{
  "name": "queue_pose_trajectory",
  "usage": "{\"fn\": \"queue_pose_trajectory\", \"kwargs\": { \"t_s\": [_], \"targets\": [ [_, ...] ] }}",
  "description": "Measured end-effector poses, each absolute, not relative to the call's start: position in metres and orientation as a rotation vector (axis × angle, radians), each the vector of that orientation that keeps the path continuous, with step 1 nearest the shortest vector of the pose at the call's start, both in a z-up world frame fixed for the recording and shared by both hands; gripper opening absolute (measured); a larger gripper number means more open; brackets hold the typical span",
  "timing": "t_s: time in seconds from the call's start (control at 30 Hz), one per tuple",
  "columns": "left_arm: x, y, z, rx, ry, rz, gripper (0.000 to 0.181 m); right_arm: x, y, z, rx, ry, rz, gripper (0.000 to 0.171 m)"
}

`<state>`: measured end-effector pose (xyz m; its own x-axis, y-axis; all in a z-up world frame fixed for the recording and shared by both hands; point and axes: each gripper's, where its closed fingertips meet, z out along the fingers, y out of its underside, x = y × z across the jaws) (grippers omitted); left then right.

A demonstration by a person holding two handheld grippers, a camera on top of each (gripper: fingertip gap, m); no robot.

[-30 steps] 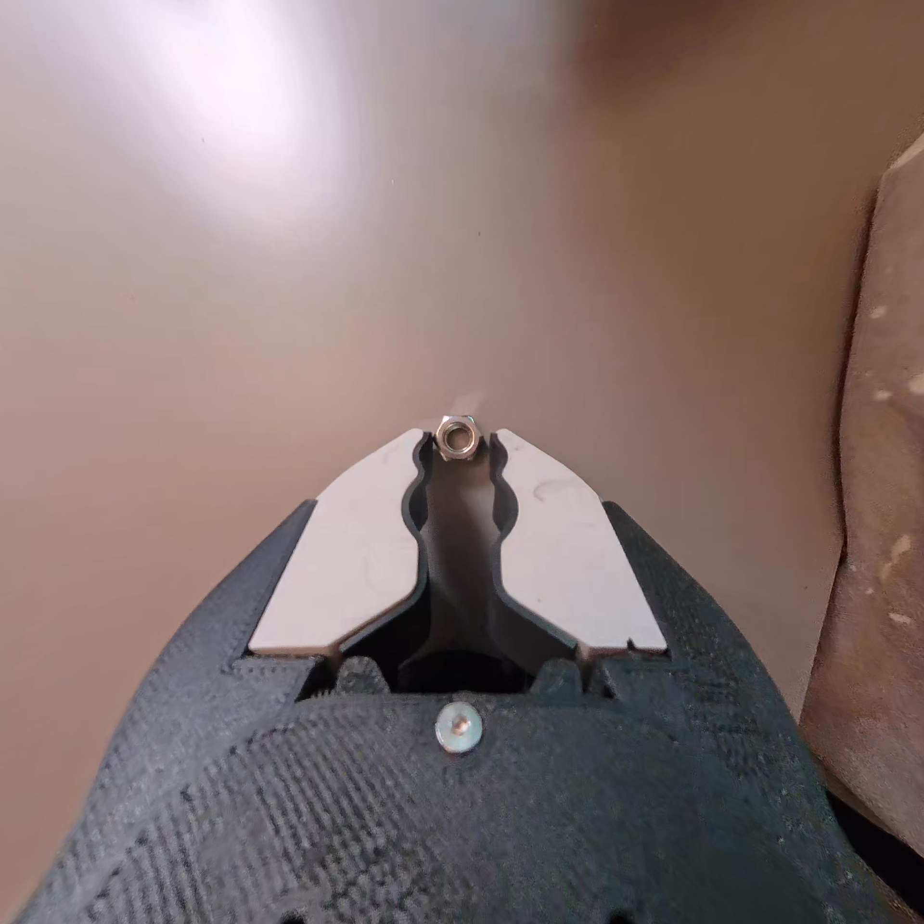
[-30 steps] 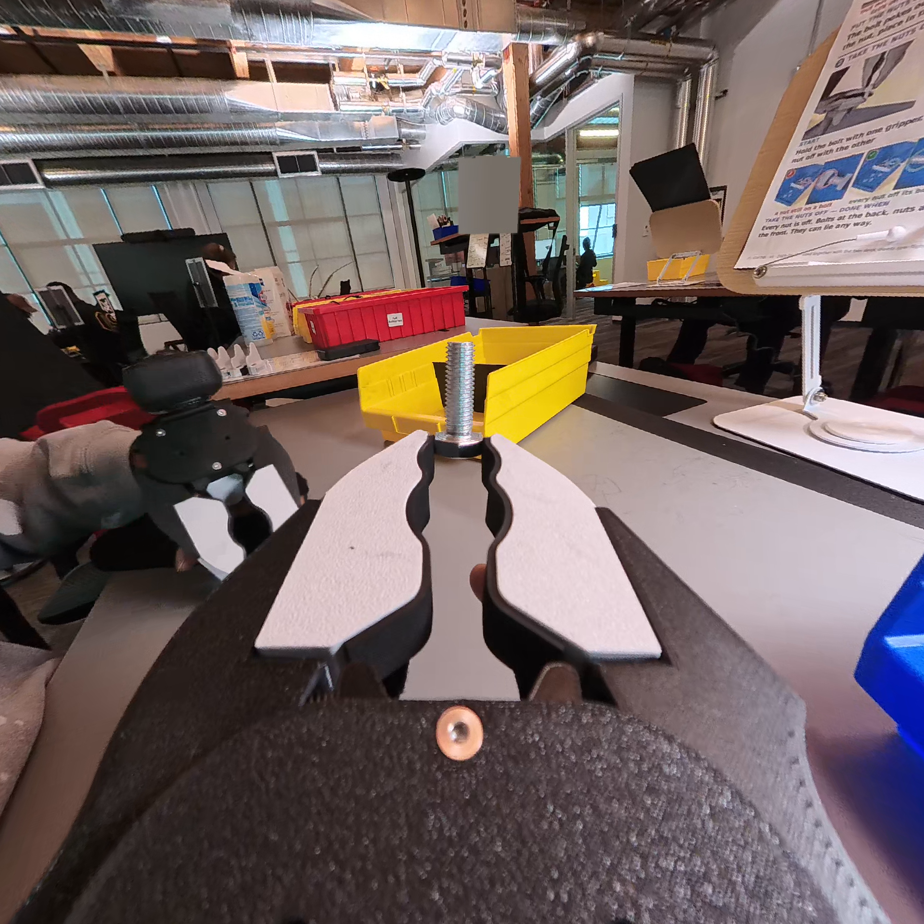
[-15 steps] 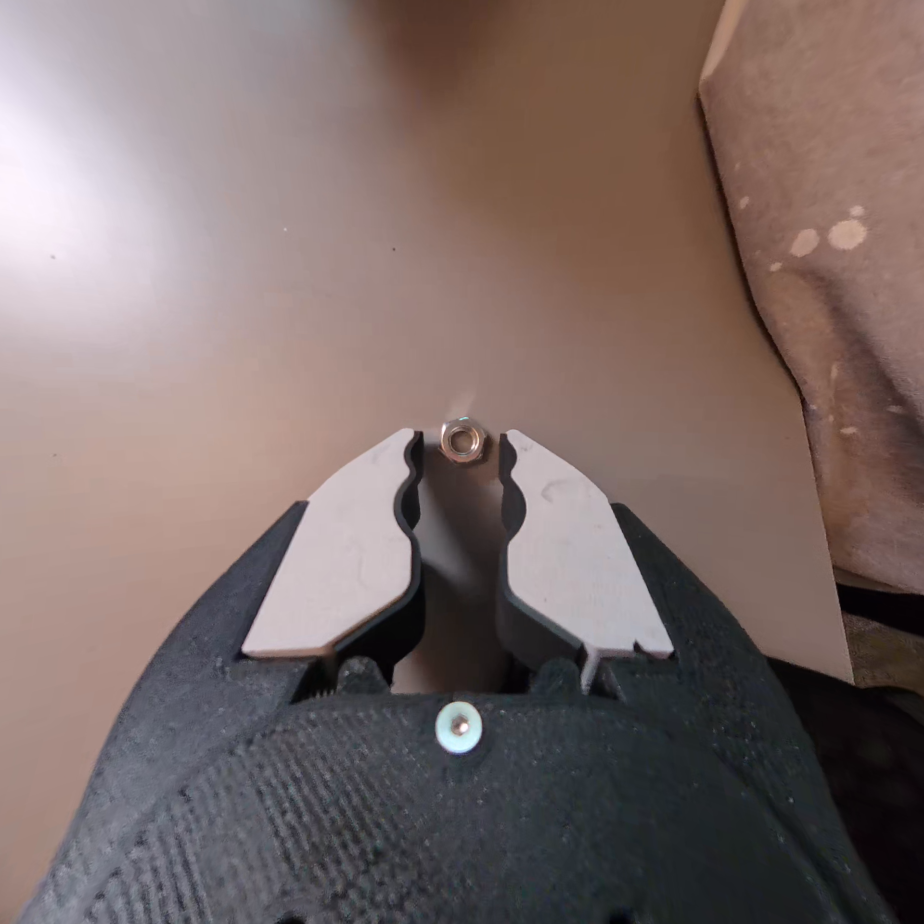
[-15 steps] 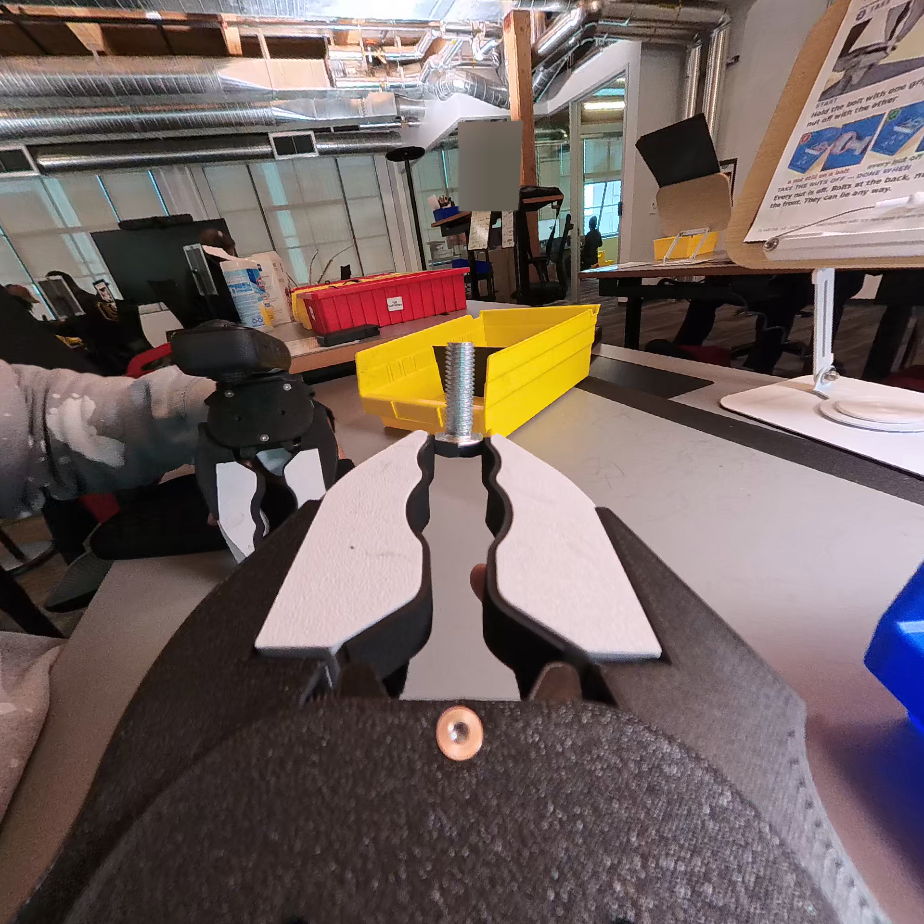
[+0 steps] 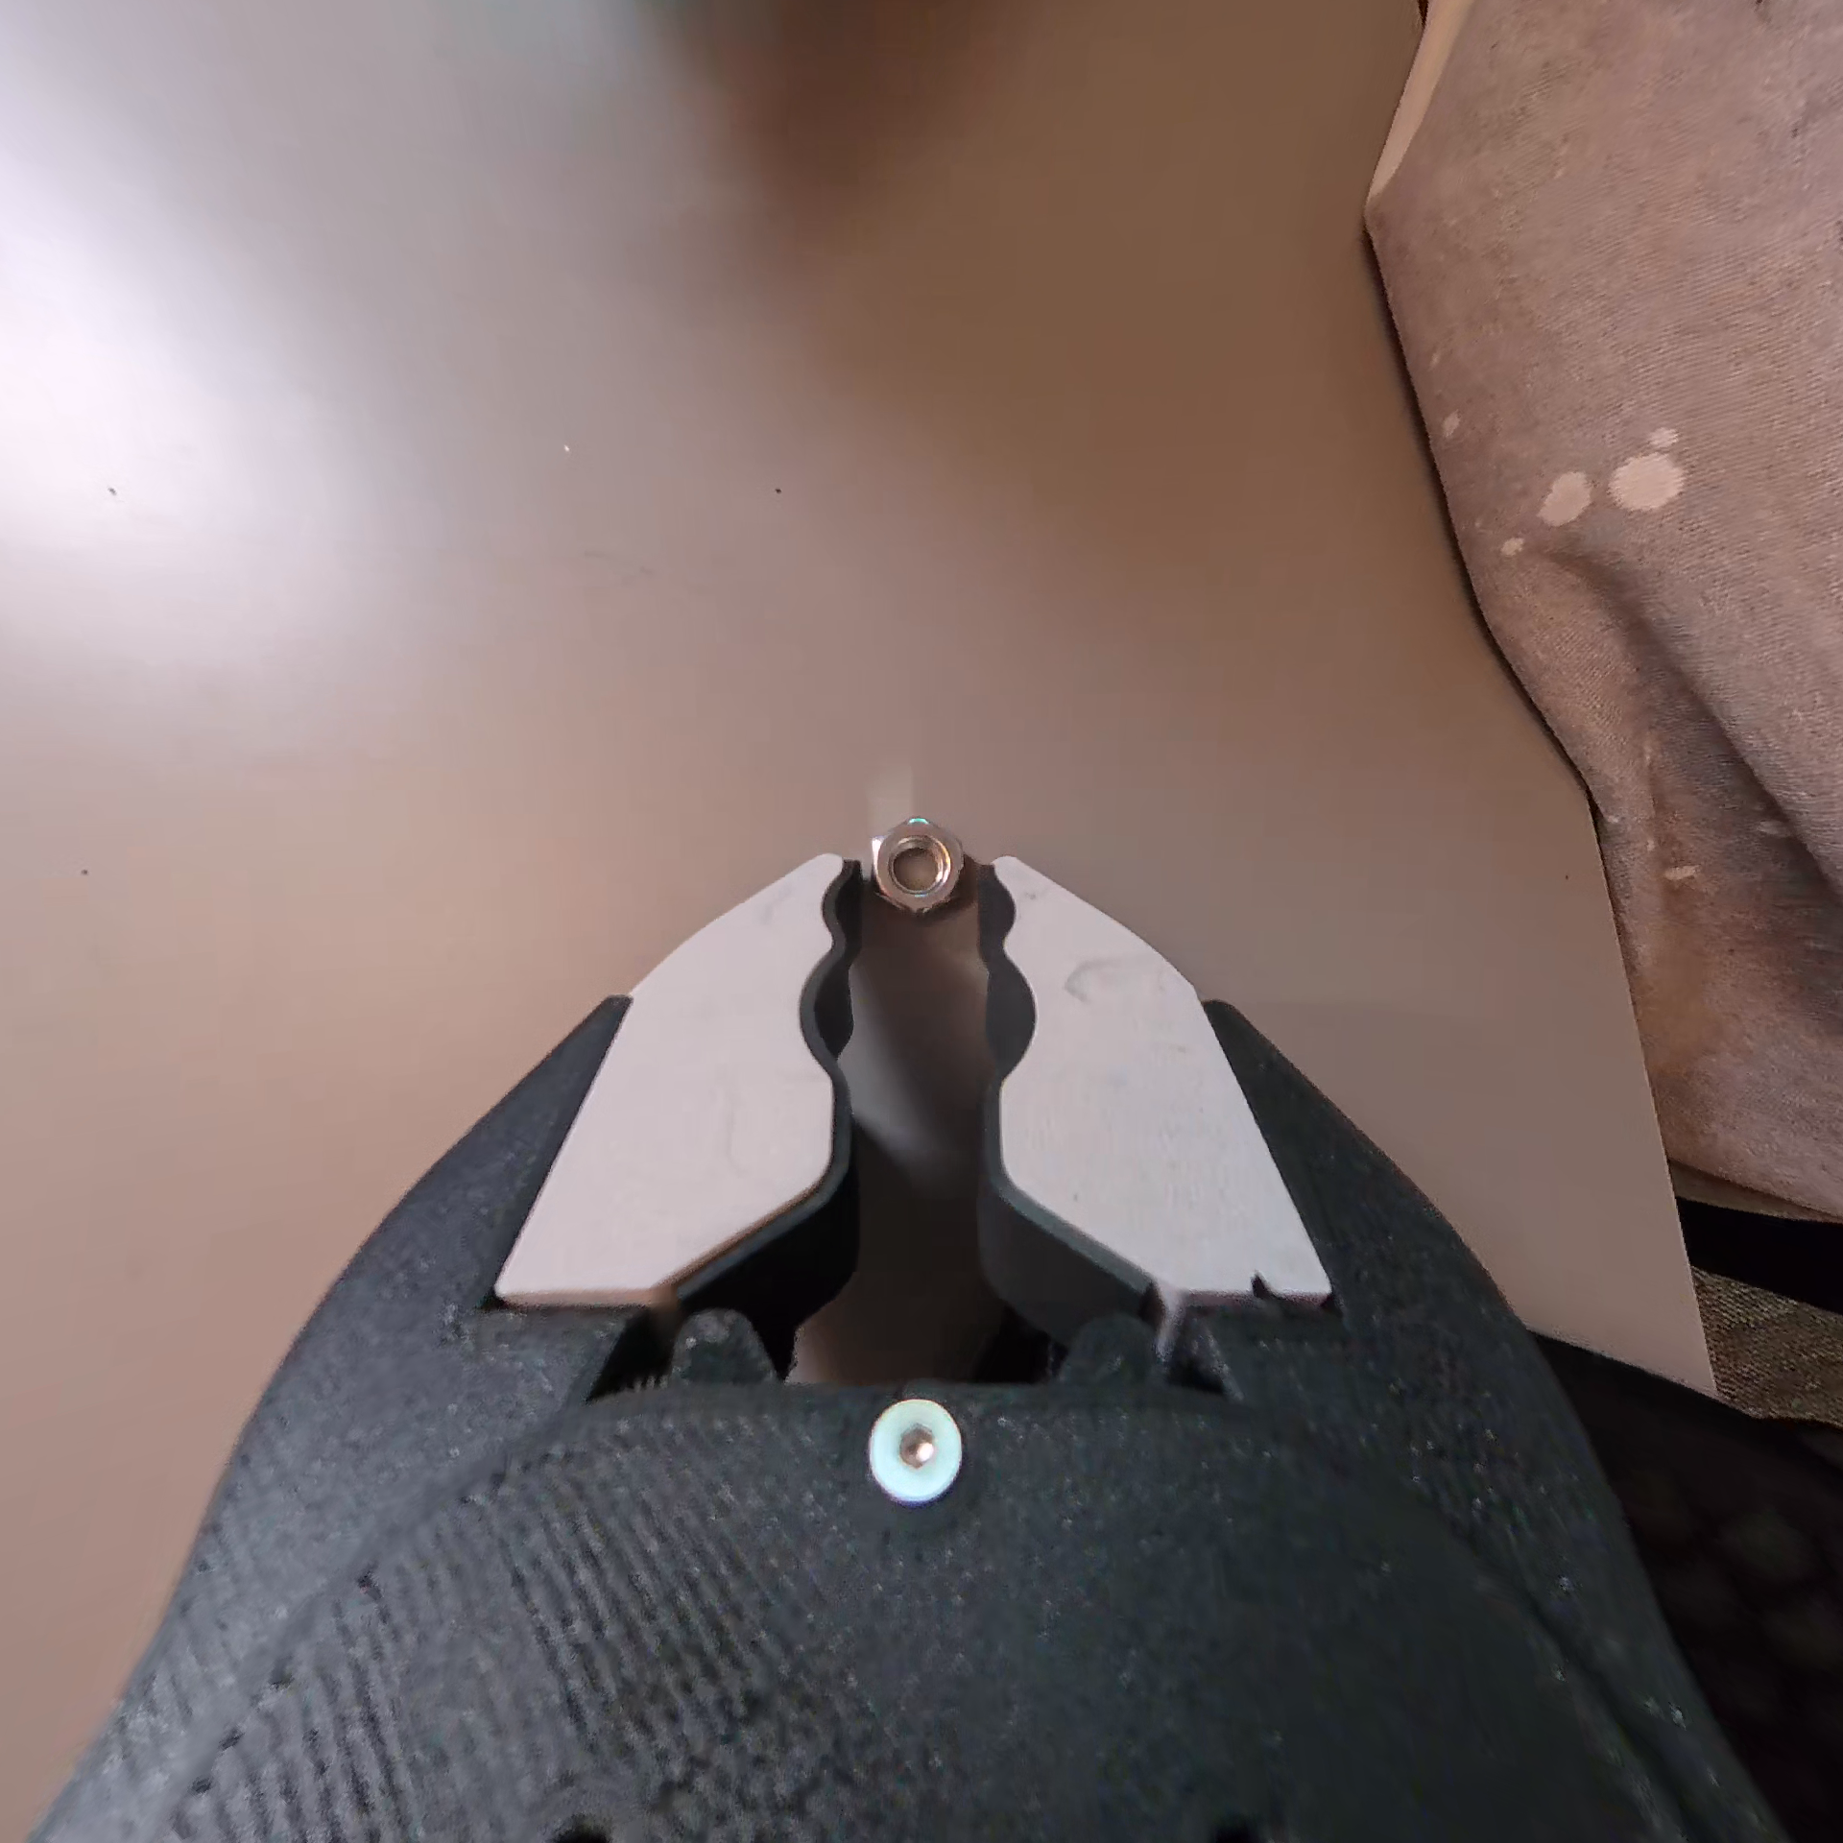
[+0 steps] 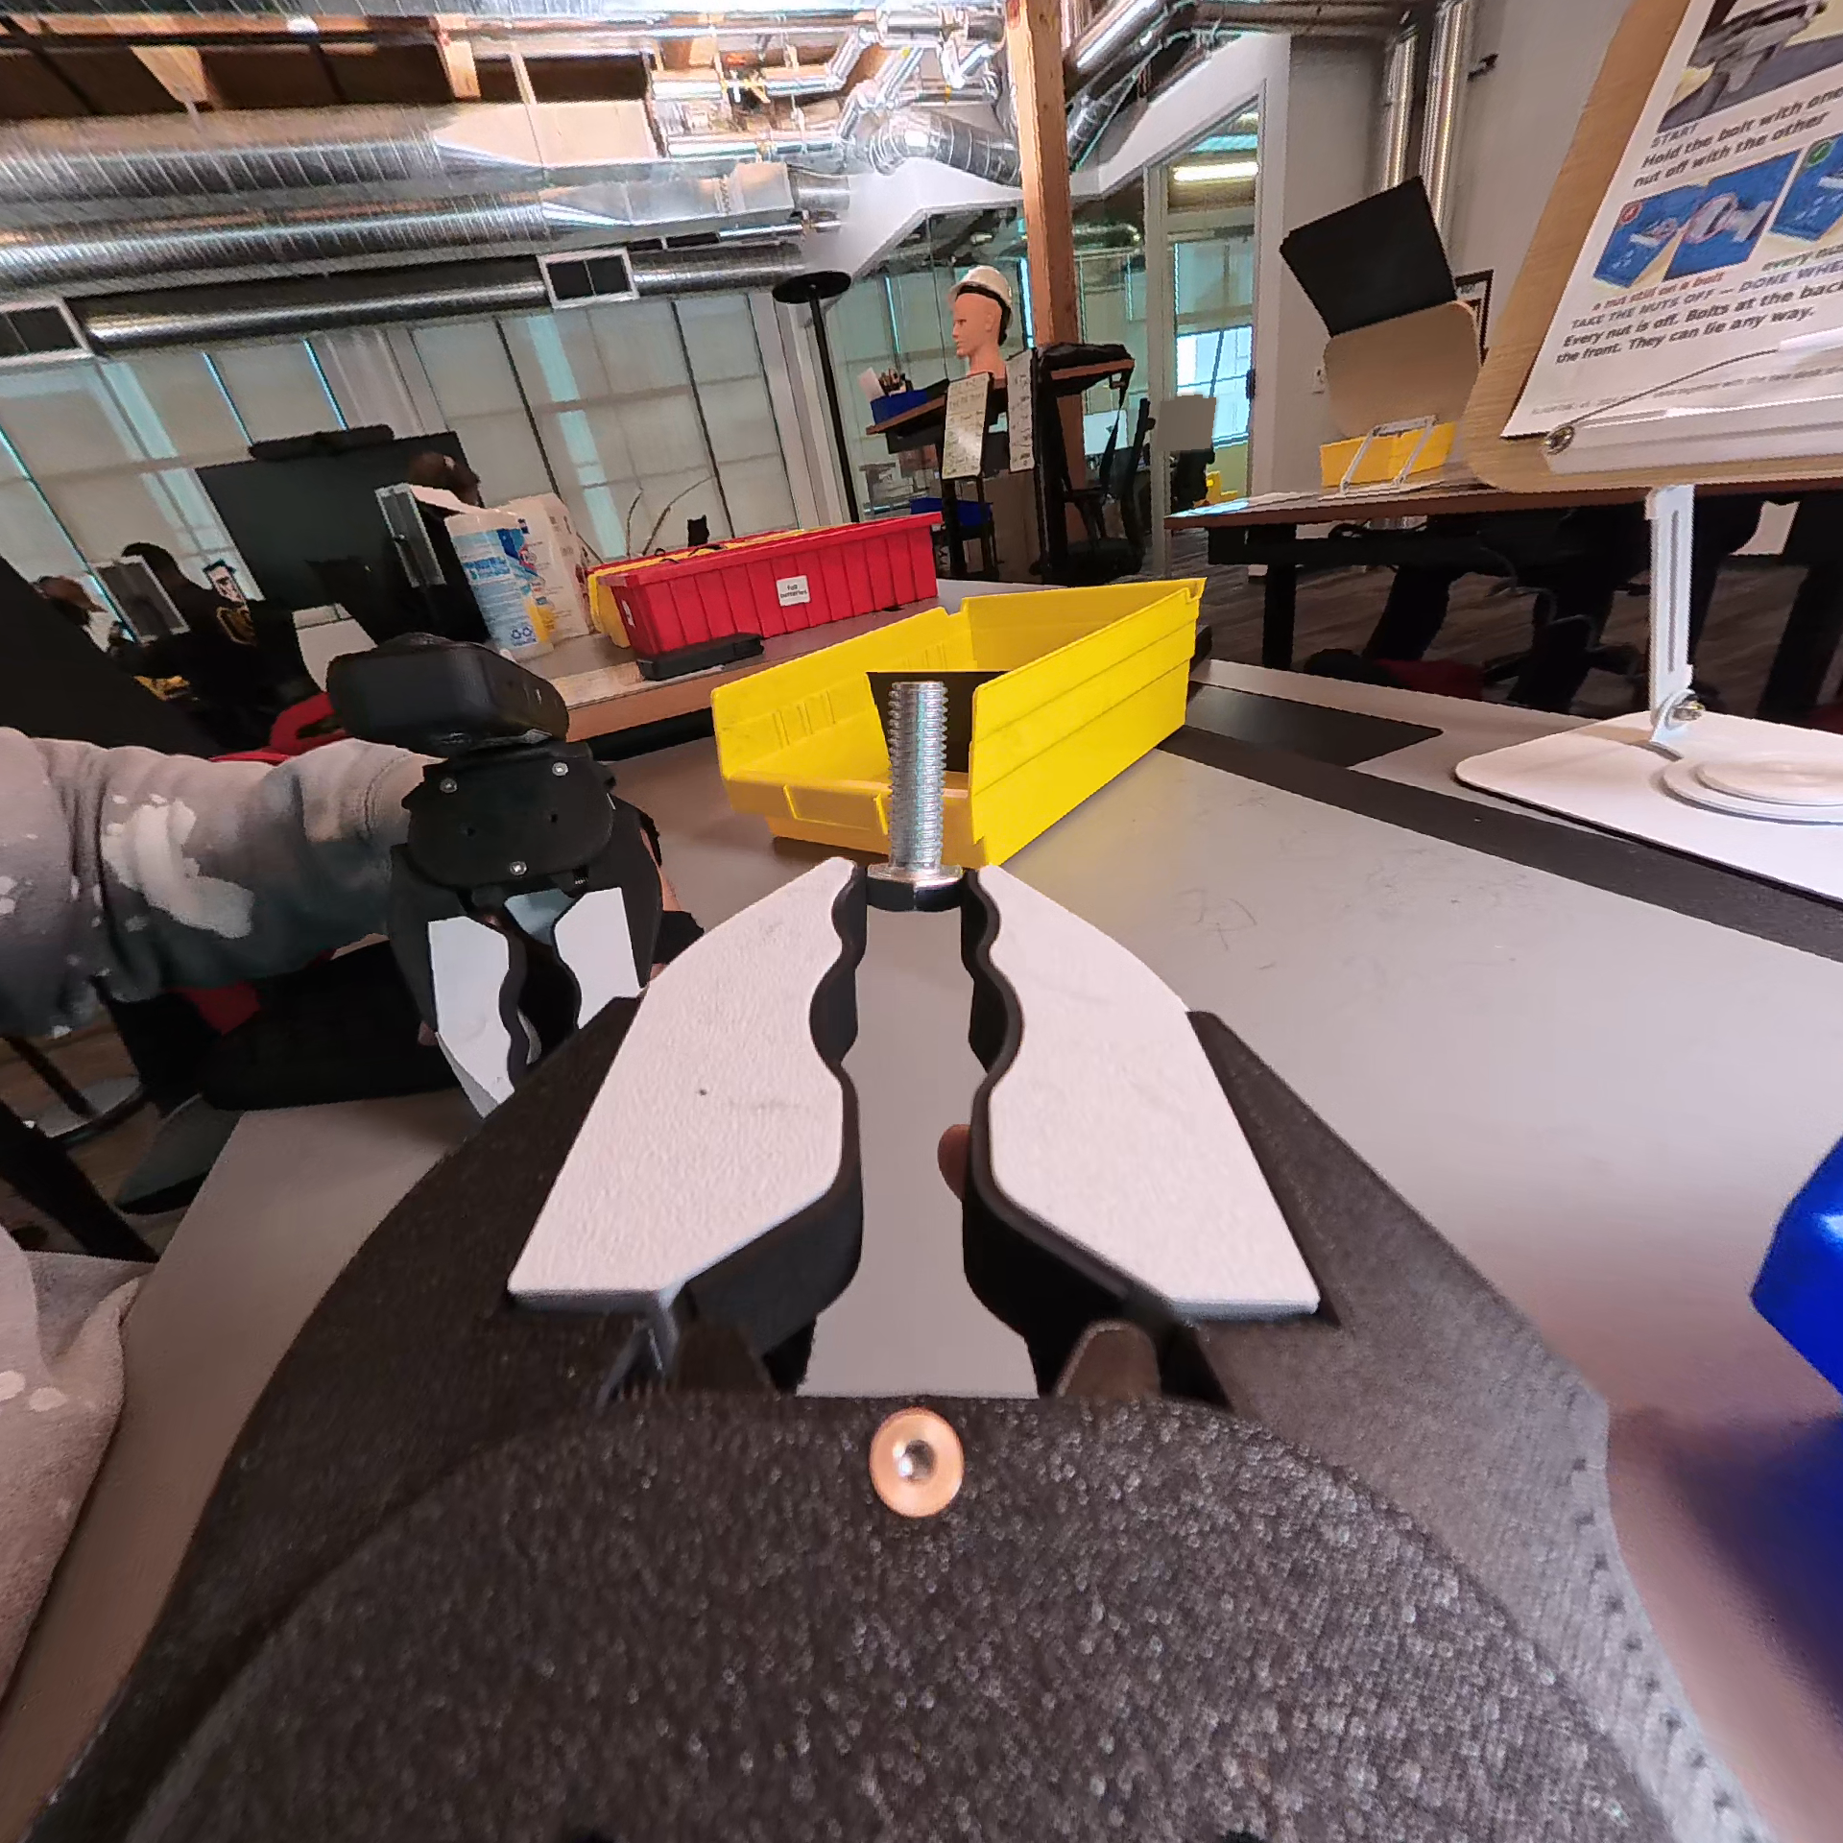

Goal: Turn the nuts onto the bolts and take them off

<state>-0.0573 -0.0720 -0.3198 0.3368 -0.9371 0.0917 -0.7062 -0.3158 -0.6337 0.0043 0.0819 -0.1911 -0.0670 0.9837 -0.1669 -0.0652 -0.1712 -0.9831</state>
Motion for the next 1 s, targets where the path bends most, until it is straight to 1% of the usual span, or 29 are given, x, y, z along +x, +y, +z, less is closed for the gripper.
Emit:
{"fn": "queue_pose_trajectory", "kwargs": {
  "t_s": [0.07,0.17,0.23,0.33,0.47,0.6,0.77,1.0],
  "targets": [
    [-0.057,-0.068,-0.320,-2.124,1.424,-0.596,0.018,0.005,0.082,-0.191,-1.250,-1.114,1.409,0.018],
    [-0.059,-0.055,-0.313,-2.147,1.347,-0.567,0.018,0.005,0.082,-0.190,-1.246,-1.113,1.408,0.018],
    [-0.058,-0.041,-0.290,-2.133,1.270,-0.593,0.018,0.004,0.081,-0.190,-1.240,-1.120,1.409,0.018],
    [-0.052,-0.017,-0.241,-2.082,1.213,-0.629,0.018,0.003,0.075,-0.190,-1.213,-1.150,1.403,0.018],
    [-0.029,0.008,-0.184,-2.017,1.269,-0.634,0.018,0.000,0.060,-0.189,-1.151,-1.214,1.385,0.018],
    [0.001,0.027,-0.146,-1.963,1.341,-0.645,0.018,-0.001,0.049,-0.188,-1.099,-1.257,1.361,0.018],
    [0.020,0.045,-0.135,-1.968,1.381,-0.620,0.018,0.004,0.046,-0.175,-1.065,-1.208,1.413,0.018],
    [0.023,0.055,-0.129,-1.990,1.356,-0.630,0.018,0.013,0.052,-0.159,-1.027,-1.127,1.419,0.018]
  ]
}}
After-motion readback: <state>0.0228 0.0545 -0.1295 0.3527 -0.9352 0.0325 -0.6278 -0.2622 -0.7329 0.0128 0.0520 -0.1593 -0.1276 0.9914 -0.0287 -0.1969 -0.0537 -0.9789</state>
